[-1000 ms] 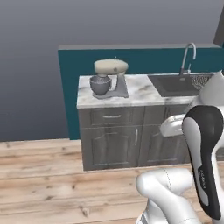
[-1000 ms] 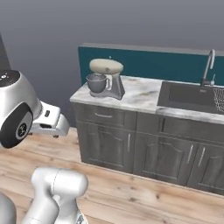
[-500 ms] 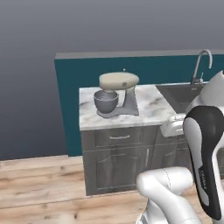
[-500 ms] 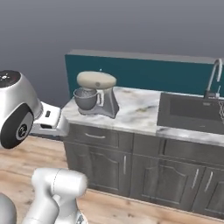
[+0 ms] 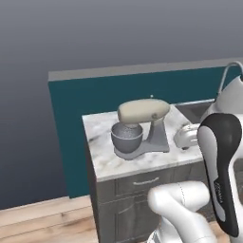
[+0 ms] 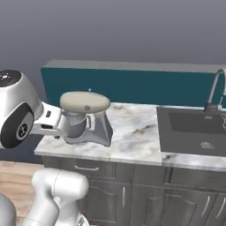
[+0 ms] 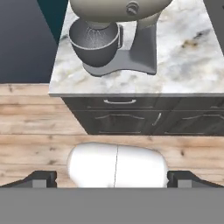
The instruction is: Navigate to the stand mixer.
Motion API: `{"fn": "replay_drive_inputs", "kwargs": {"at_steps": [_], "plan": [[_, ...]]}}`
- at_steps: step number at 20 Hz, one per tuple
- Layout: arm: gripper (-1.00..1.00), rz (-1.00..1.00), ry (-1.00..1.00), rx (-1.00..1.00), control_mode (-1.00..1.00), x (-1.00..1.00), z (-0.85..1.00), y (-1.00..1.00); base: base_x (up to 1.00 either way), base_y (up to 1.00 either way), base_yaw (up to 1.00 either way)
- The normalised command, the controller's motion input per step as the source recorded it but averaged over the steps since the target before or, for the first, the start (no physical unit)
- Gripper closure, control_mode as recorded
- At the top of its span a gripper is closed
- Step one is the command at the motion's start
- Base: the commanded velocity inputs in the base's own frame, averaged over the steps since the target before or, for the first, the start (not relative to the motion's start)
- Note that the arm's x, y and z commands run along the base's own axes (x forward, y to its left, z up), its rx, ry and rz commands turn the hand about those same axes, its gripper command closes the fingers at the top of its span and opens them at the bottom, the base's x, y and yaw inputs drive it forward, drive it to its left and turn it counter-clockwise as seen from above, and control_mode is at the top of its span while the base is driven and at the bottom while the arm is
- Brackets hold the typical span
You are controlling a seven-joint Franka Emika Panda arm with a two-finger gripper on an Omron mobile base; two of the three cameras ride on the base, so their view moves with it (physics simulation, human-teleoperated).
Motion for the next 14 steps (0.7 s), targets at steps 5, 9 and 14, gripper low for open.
{"fn": "replay_drive_inputs", "kwargs": {"at_steps": [5,9,14], "plan": [[-1.00,0.00,0.00,0.00,1.00,0.00,0.00,0.00,0.49,0.16,-0.15],[-1.00,0.00,0.00,0.00,1.00,0.00,0.00,0.00,0.27,0.00,-0.02],[-1.00,0.00,0.00,0.00,1.00,0.00,0.00,0.00,0.43,0.00,0.00]]}}
